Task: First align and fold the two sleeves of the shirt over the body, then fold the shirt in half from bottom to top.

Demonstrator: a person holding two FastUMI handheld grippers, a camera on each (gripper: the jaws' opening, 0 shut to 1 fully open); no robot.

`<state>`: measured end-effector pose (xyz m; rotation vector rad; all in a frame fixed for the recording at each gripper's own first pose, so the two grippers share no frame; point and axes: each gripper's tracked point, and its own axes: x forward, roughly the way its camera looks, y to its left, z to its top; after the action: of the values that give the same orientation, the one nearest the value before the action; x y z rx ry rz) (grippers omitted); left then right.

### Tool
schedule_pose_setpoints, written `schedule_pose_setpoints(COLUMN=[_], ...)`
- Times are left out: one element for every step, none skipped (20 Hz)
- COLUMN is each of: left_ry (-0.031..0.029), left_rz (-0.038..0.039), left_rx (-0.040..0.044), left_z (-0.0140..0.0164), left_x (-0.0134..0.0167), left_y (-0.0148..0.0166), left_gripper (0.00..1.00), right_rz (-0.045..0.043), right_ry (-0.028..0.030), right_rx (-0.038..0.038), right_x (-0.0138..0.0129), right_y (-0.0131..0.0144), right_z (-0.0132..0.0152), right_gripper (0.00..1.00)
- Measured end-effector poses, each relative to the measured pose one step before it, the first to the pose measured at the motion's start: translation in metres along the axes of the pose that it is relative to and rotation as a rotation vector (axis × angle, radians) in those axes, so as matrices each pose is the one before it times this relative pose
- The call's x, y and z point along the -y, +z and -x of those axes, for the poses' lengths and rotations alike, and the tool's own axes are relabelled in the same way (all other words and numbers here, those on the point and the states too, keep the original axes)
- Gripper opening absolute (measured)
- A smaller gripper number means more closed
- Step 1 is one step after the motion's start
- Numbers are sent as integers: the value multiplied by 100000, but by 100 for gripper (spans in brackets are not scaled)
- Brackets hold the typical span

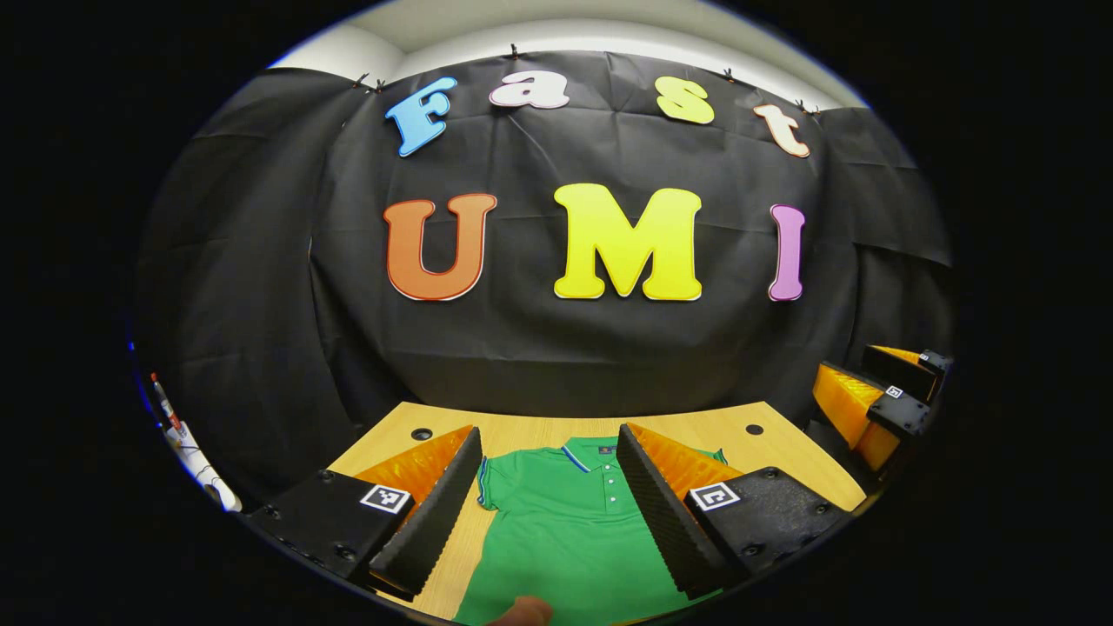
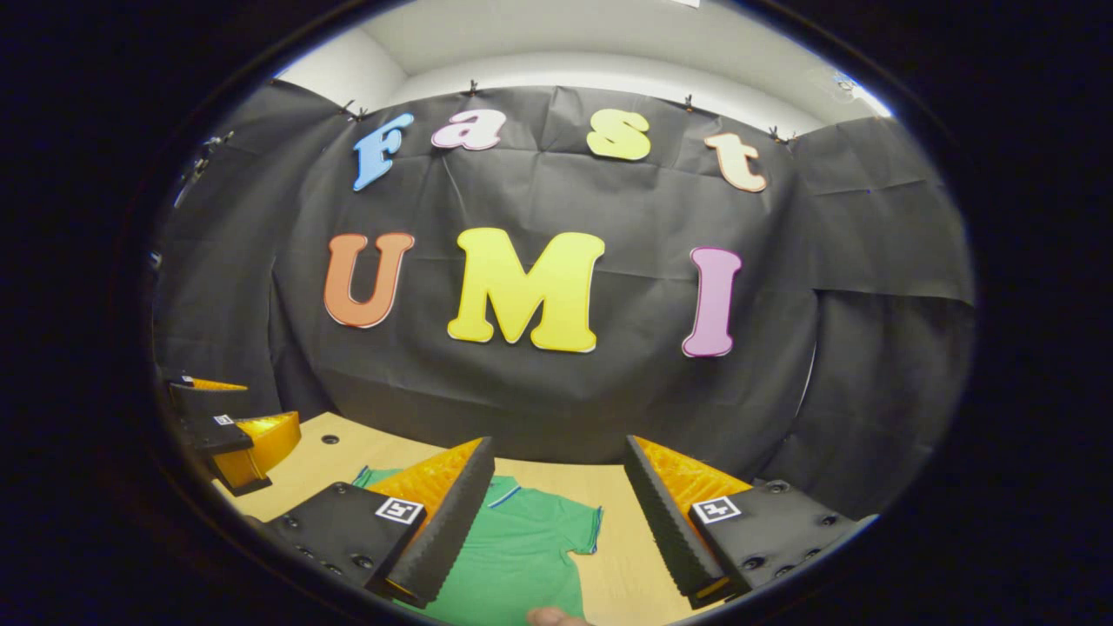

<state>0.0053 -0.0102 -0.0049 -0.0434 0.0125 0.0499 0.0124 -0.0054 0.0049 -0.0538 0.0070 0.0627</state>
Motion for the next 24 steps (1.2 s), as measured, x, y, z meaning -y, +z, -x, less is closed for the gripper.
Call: schedule_pose_setpoints(left_ry=[-157,-189,-97,61,-35,220,-28,116,-126,-101,371,622,341,535,464,498,630,672,527,617,638,522,809,886], left_rz=[-5,-36,-97,-257,-304,-282,-223,-292,-417,-583,-490,-235,146,129,-48,59,241,283,385,353,205,-24,-225,-39], left_rx=[-63,-279,-178,-58,-10,45,205,364,362,119,-188,-626,-536,-237,38,76,509,225,237,85,78,-87,-62,132], left_z=[58,3,-46,18,19,-119,-75,16,-129,-159,-77,-46,-22,1,-27,-41,49,2,38,-5,126,172,208,262], left_x=[162,289,273,123,89,104,120,45,143,125,-56,-17,41,-24,1,45,8,126,86,190,139,146,152,-6], left_y=[-65,-166,-70,-31,-38,-36,70,110,128,81,-45,-73,-161,15,-41,164,323,241,231,219,234,141,246,252], left_gripper=[100,100,100,100,100,100,100,100,100,100,100,100,100,100,100,100,100,100,100,100,100,100,100,100], right_rz=[456,-2,65,125,115,-67,-101,-49,-245,-542,-931,-902,-773,-605,-247,-71,53,240,326,-477,-442,-371,-399,-859], right_ry=[193,301,236,65,118,86,11,-169,-554,-610,-210,-438,-726,-445,-643,-579,-129,-236,-506,156,210,168,141,138], right_rx=[-429,-306,-287,-243,-505,-637,-858,-1420,-1479,-1624,-2044,-1919,-2109,-1482,-2037,-2416,-2175,-1900,-2773,-2772,-3393,-3407,-3516,-2963], right_x=[109,94,92,118,76,114,174,142,337,350,244,372,503,413,491,524,358,390,500,372,266,345,279,168], right_y=[-115,-191,-113,-159,-175,-371,-330,-525,-554,-668,-670,-792,-856,-691,-813,-1066,-1000,-1050,-1198,-1168,-1183,-1205,-995,-895], right_z=[-45,31,96,-33,-80,-79,-170,-368,-257,-478,-564,-533,-645,-703,-891,-918,-1031,-965,-1275,-1247,-1246,-1603,-1462,-1592], right_gripper=[96,96,95,95,95,95,95,95,95,95,95,95,95,95,96,96,95,95,95,95,96,96,96,96])
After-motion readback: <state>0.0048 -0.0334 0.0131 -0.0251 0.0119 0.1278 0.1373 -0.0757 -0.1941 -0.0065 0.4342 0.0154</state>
